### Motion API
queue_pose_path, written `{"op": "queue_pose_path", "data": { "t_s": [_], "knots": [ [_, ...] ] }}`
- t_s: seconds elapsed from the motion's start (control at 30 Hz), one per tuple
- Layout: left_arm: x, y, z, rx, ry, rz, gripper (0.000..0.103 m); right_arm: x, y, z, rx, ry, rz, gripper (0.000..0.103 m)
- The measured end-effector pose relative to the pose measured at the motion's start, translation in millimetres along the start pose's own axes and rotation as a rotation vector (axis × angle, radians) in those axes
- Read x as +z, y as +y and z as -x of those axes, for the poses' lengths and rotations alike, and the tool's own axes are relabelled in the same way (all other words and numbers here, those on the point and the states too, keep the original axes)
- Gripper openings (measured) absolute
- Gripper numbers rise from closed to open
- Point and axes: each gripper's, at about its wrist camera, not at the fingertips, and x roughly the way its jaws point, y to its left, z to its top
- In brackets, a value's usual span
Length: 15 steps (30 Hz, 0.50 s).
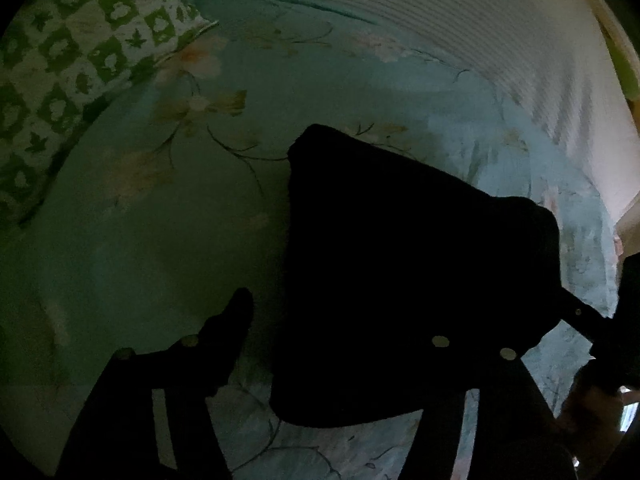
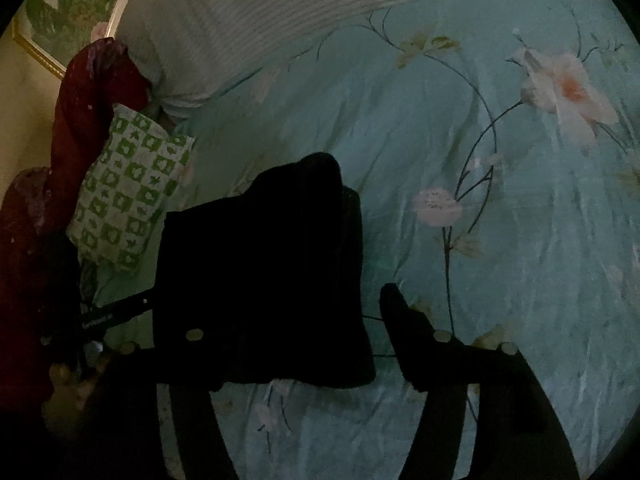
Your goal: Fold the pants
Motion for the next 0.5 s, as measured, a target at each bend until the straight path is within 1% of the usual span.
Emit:
{"op": "queue_pose_path", "data": {
  "t_s": [0.13,0.27,0.4,0.5],
  "knots": [
    [-6,-3,5,0.055,-0.042,0.003,0.072,-2,3,3,-0.018,-0.01,-0.001,0.073],
    [-16,-9,12,0.1,-0.085,0.006,0.073,-6,9,10,-0.028,-0.031,0.011,0.08],
    [-29,-15,21,0.15,-0.118,-0.02,0.074,-12,17,15,-0.043,-0.041,0.048,0.083],
    [-37,-18,26,0.177,-0.127,-0.037,0.075,-18,24,19,-0.062,-0.053,0.088,0.083]
  ]
}}
